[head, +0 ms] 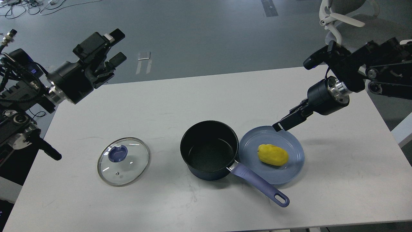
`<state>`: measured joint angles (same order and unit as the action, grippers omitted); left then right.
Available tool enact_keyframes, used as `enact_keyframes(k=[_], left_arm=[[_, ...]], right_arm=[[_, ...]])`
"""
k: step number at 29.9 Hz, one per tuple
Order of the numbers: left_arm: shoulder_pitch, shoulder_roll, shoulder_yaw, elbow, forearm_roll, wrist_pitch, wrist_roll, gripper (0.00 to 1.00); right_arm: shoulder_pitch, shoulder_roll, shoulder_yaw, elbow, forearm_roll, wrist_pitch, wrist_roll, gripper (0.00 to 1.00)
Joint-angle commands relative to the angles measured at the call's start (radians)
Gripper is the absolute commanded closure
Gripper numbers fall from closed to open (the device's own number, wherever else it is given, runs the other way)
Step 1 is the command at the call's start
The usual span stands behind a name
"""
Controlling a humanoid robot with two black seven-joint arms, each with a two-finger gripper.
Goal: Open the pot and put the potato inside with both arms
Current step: 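Lower the right gripper onto the yellow potato and grasp it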
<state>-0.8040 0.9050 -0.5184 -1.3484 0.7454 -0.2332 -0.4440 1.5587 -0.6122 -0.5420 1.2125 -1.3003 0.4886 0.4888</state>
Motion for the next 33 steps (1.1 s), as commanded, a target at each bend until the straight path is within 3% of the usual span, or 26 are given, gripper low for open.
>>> enact_keyframes(k=[1, 9, 17, 33], left_arm=[[0.0, 0.003, 0.0, -0.009, 0.0, 0.0, 0.001, 0.03], [0.0, 0.003, 0.0, -0.012, 0.0, 0.0, 0.013, 0.03], [0.0, 0.005, -0.009, -0.024, 0.0, 0.0, 0.014, 0.03], [0.0, 0.008, -0.026, -0.029, 0.0, 0.0, 0.021, 0.03]], right_arm=[[0.001, 0.06, -0.032, -0.01, -0.079, 0.0, 0.0, 0.0], [0.001, 0.173, -0.131, -0.03, -0.108, 0.0, 0.0, 0.0], [-0.029, 0.31, -0.19, -0.114, -0.106, -0.126, 0.0, 0.0], [-0.061, 0.364, -0.213, -0.117, -0.103, -0.137, 0.0, 0.04]])
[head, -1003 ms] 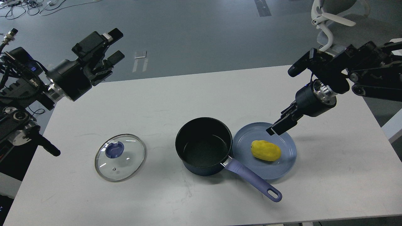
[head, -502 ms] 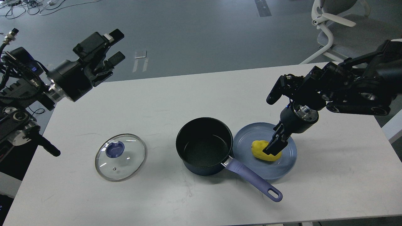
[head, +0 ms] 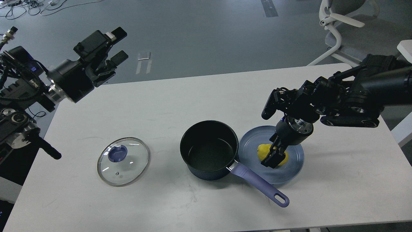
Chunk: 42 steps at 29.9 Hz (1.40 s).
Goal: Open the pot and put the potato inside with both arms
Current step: 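Lower the right gripper onto the yellow potato and grasp it, then lift the potato with the right gripper and carry it over the pot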
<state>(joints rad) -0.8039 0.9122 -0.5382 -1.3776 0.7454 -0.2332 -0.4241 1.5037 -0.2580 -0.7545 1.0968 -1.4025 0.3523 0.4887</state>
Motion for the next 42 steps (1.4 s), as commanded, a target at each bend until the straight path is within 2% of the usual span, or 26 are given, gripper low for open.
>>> enact_keyframes(k=[1, 2, 4, 5, 7, 10, 11, 14, 20, 24, 28, 39, 42], left_arm=[[0.0, 0.0, -0.008, 0.0, 0.0, 0.0, 0.001, 0.03], [0.0, 0.0, -0.008, 0.0, 0.0, 0.0, 0.001, 0.03], [0.0, 0.0, -0.008, 0.0, 0.0, 0.0, 0.002, 0.03], [0.0, 0.0, -0.008, 0.0, 0.0, 0.0, 0.002, 0.03], [0.0, 0.0, -0.008, 0.0, 0.0, 0.0, 0.002, 0.03], [0.0, 0.0, -0.009, 0.0, 0.0, 0.0, 0.002, 0.03], [0.0, 0.0, -0.009, 0.0, 0.0, 0.0, 0.002, 0.03], [0.0, 0.002, -0.009, 0.0, 0.0, 0.0, 0.002, 0.03], [0.0, 0.001, -0.011, 0.0, 0.0, -0.002, 0.002, 0.03], [0.0, -0.004, -0.011, 0.0, 0.0, -0.002, 0.01, 0.03], [0.0, -0.004, -0.011, 0.0, 0.0, -0.002, 0.01, 0.03], [0.0, -0.004, -0.011, 0.0, 0.0, -0.002, 0.01, 0.03], [0.0, -0.004, -0.011, 0.0, 0.0, -0.002, 0.011, 0.03]], right_arm=[[-0.006, 0.014, -0.003, -0.005, -0.003, -0.001, 0.0, 0.08], [-0.007, 0.016, -0.006, -0.006, -0.003, -0.001, 0.0, 0.12], [-0.007, 0.023, -0.019, -0.014, -0.003, -0.001, 0.0, 0.29], [-0.007, 0.023, -0.019, -0.014, -0.003, -0.001, 0.0, 0.29], [-0.007, 0.023, -0.022, -0.015, -0.003, -0.001, 0.0, 0.54], [-0.003, 0.022, -0.023, -0.015, -0.003, -0.001, 0.0, 0.72], [0.0, 0.02, -0.023, -0.015, -0.003, -0.001, 0.0, 0.74], [0.021, 0.013, -0.02, -0.012, 0.002, -0.001, 0.0, 0.78], [0.134, -0.006, 0.033, 0.014, 0.043, -0.013, 0.0, 0.78], [0.197, 0.029, 0.047, 0.008, 0.138, -0.016, 0.0, 0.77], [0.207, 0.069, 0.058, 0.006, 0.212, -0.018, 0.0, 0.77], [0.17, 0.192, 0.041, 0.009, 0.333, -0.137, 0.0, 0.75], [0.158, 0.206, 0.034, 0.009, 0.336, -0.15, 0.0, 0.69]])
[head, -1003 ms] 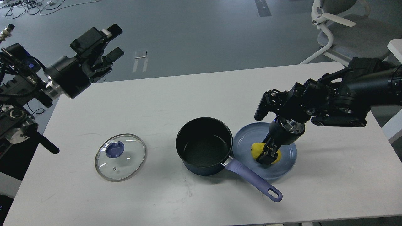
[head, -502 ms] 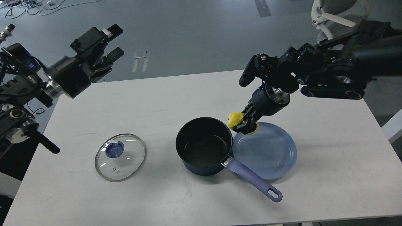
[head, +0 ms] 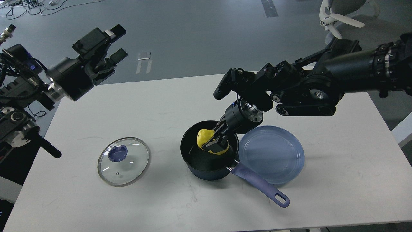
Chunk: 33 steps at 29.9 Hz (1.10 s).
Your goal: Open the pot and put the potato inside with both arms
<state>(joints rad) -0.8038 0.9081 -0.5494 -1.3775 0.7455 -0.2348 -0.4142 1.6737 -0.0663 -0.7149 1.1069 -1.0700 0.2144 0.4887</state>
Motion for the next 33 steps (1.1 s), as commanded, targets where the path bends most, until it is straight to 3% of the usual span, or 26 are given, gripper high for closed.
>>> enact_keyframes(k=[1, 16, 20, 21, 29, 33], left_arm=[[0.0, 0.0, 0.0, 0.0, 0.0, 0.0, 0.002, 0.03], [0.0, 0.002, 0.0, -0.009, 0.0, 0.0, 0.003, 0.03], [0.0, 0.003, 0.0, -0.011, 0.0, 0.0, 0.005, 0.03], [0.0, 0.003, 0.0, -0.012, 0.0, 0.0, 0.005, 0.03], [0.0, 0.003, 0.0, -0.012, -0.002, 0.0, 0.005, 0.03], [0.0, 0.005, -0.014, -0.011, -0.003, 0.0, 0.005, 0.03]], right_arm=[[-0.023, 0.019, -0.008, -0.001, 0.004, -0.013, 0.0, 0.66], [-0.04, 0.016, -0.021, -0.021, 0.004, -0.056, 0.0, 0.43], [-0.048, 0.019, -0.029, -0.028, 0.004, -0.059, 0.0, 0.14], [-0.046, 0.016, -0.031, -0.027, 0.004, -0.059, 0.0, 0.11], [-0.045, -0.021, -0.029, -0.027, 0.007, -0.059, 0.0, 0.04], [-0.025, -0.122, 0.027, -0.039, 0.094, -0.058, 0.0, 0.03]])
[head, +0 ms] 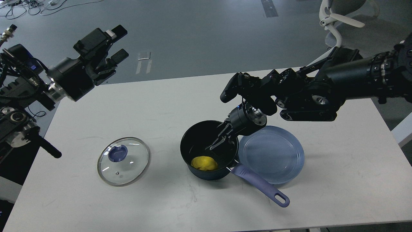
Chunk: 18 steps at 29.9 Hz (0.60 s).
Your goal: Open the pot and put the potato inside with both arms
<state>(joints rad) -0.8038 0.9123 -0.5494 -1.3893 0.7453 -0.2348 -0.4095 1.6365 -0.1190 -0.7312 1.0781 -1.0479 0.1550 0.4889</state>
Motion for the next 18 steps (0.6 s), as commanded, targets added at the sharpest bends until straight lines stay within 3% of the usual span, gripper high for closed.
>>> enact_keyframes(k=[1, 10, 14, 18], left_arm=[[0.001, 0.0, -0.017, 0.001, -0.006, 0.0, 0.0, 0.03], [0.018, -0.009, -0.03, 0.001, -0.017, 0.0, -0.008, 0.03], [0.02, -0.044, -0.034, 0.003, -0.088, 0.002, -0.003, 0.03], [0.032, -0.078, -0.035, 0.015, -0.138, 0.008, -0.002, 0.03]], right_arm=[[0.012, -0.089, 0.061, -0.017, 0.098, 0.003, 0.0, 0.03], [-0.093, -0.358, 0.311, -0.023, 0.566, 0.018, 0.0, 0.03], [-0.307, -0.464, 0.519, -0.024, 0.836, 0.021, 0.0, 0.03], [-0.51, -0.499, 0.683, -0.026, 0.956, 0.04, 0.0, 0.03]])
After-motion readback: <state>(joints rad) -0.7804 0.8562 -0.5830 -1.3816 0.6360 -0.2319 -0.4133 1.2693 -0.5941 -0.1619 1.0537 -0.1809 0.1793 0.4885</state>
